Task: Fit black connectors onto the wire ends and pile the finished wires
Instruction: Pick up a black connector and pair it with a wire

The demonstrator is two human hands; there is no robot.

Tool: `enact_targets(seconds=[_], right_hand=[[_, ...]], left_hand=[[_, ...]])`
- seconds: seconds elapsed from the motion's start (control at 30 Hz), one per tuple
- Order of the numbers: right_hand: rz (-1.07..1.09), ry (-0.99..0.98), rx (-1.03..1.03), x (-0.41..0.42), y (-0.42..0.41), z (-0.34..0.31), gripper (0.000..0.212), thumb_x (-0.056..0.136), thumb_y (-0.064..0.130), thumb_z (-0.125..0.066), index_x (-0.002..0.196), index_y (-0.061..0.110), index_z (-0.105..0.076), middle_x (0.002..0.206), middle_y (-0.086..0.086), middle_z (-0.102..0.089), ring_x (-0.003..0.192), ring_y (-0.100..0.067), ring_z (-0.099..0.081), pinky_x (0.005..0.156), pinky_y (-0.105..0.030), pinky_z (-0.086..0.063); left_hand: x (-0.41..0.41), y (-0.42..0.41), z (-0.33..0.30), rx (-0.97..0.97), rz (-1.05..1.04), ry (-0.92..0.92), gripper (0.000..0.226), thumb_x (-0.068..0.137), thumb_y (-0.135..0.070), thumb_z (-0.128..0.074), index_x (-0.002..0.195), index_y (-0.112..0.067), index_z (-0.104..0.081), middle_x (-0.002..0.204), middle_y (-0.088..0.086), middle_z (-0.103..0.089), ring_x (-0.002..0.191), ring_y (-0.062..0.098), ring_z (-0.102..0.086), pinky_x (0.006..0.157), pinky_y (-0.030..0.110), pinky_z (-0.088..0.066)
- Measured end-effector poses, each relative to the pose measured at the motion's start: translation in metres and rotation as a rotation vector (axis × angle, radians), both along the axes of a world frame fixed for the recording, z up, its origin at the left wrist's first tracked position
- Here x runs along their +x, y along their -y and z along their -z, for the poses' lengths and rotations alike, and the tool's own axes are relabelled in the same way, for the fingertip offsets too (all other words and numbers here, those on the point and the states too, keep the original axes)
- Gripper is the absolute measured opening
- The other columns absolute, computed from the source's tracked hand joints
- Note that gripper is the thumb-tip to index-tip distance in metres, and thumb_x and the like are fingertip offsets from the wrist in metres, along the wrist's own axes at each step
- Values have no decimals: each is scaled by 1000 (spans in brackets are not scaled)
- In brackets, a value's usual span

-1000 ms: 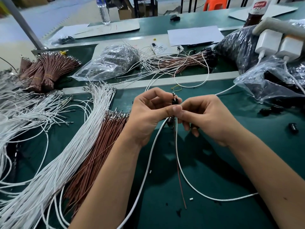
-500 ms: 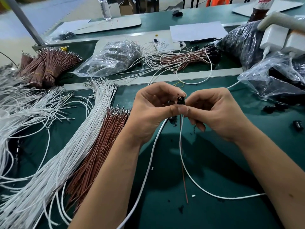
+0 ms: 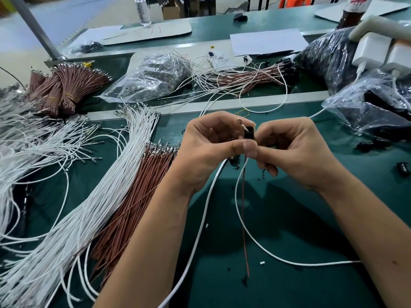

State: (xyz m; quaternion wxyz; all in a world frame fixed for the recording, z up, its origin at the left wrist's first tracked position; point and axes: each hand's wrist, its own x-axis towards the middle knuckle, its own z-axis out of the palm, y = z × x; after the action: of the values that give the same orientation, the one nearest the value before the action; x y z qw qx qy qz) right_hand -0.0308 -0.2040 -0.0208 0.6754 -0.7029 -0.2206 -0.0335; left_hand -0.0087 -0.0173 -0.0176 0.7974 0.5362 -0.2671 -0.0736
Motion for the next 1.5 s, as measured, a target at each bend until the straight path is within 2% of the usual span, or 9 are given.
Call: enact_targets(seconds=[0.43, 0.6, 0.73, 0.83, 0.93, 1.2, 1.3, 1.37, 1.5], right_hand=[[-24, -77, -36, 3, 3, 3, 25, 76, 14, -83, 79, -4, -66, 57, -1, -64, 46, -10, -55, 39, -22, -43], [-26, -122, -83, 5, 5, 3, 19, 81, 15, -84, 76, 6, -67, 58, 0, -64, 48, -11, -56, 40, -23, -45], [38, -137, -133, 7, 2, 6, 8, 86, 12, -80, 80, 13, -75, 66, -2, -69, 61, -12, -63, 44, -28, -50], [33, -145, -149, 6, 1, 5, 8, 82, 22, -78, 81, 14, -78, 67, -8, -69, 64, -15, -63, 46, -29, -53], [6, -135, -175, 6, 1, 2, 6, 88, 15, -75, 83, 12, -78, 68, -8, -68, 64, -15, -63, 48, -32, -56], [53, 18, -279, 5, 3, -1, 15, 94, 8, -71, 87, 20, -77, 76, -9, -68, 71, -31, -64, 52, -37, -60], [109, 168, -370, 5, 1, -1, 13, 96, 8, -70, 90, 18, -75, 79, -1, -65, 70, -19, -61, 53, -42, -56], [137, 275, -427, 6, 0, 0, 9, 97, 6, -69, 91, 10, -75, 80, -4, -63, 70, -21, -60, 54, -48, -49], [166, 411, -505, 6, -2, 1, 10, 99, 3, -66, 92, 5, -73, 83, -3, -65, 75, -20, -63, 65, -42, -50]], left_hand=[[-1, 3, 2, 4, -82, -72, 23, 67, -4, -82, 82, -21, -77, 93, 2, -75, 83, 18, -67, 82, 33, -55], [-1, 4, 3, 17, -115, -138, 22, 73, 6, -77, 87, -10, -72, 92, 10, -74, 80, 19, -70, 75, 29, -56], [1, 2, 3, 39, -161, -179, 21, 74, 3, -77, 92, -7, -71, 91, 13, -75, 74, 19, -70, 72, 30, -57], [2, 1, 3, 63, -186, -185, 23, 72, 0, -80, 93, -7, -71, 90, 12, -76, 74, 20, -71, 73, 31, -57], [2, 1, 4, 73, -197, -179, 22, 73, 1, -78, 92, -9, -73, 90, 12, -76, 77, 21, -72, 73, 31, -57], [2, 0, 3, 42, -176, -102, 26, 74, 8, -77, 88, -13, -76, 90, 11, -76, 82, 20, -72, 76, 32, -58], [1, 1, 2, 4, -163, -70, 28, 72, 13, -75, 87, -12, -76, 90, 10, -76, 85, 21, -72, 79, 35, -60], [1, 1, 1, -17, -159, -48, 28, 72, 15, -74, 88, -8, -75, 89, 10, -76, 84, 20, -71, 79, 33, -60], [0, 1, 0, -30, -159, -15, 30, 71, 16, -74, 85, -10, -75, 89, 9, -75, 83, 18, -70, 76, 28, -57]])
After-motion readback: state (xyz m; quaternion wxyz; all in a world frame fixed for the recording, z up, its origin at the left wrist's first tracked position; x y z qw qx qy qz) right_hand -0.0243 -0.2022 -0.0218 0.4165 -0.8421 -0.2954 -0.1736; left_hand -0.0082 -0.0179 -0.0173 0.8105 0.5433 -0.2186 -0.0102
